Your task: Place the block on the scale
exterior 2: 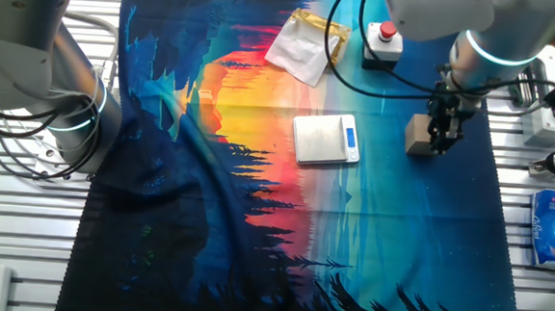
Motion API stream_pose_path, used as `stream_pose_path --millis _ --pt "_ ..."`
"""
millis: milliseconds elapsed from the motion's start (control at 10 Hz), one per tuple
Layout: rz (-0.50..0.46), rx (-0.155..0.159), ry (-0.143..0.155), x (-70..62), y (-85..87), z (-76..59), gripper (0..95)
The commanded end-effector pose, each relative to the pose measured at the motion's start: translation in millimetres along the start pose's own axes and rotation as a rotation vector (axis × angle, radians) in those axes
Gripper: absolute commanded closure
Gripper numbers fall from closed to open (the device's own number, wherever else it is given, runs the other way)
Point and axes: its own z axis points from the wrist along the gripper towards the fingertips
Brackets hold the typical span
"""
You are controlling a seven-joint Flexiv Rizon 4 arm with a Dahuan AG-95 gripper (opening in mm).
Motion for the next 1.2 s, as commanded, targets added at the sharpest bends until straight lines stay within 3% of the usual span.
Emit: stream_pose_path --millis 100,600,1000,1200 --pt "0.005 0.012 0.007 5.5 0.8 -9.4 95.0" --pt "0.045 0.017 0.064 24.0 7.2 -41.5 95.0" --pt "0.084 0.013 0.06 68.9 2.4 -63.9 95.0" --pt "0.086 -0.012 0.07 77.5 -9.9 -74.1 95.0"
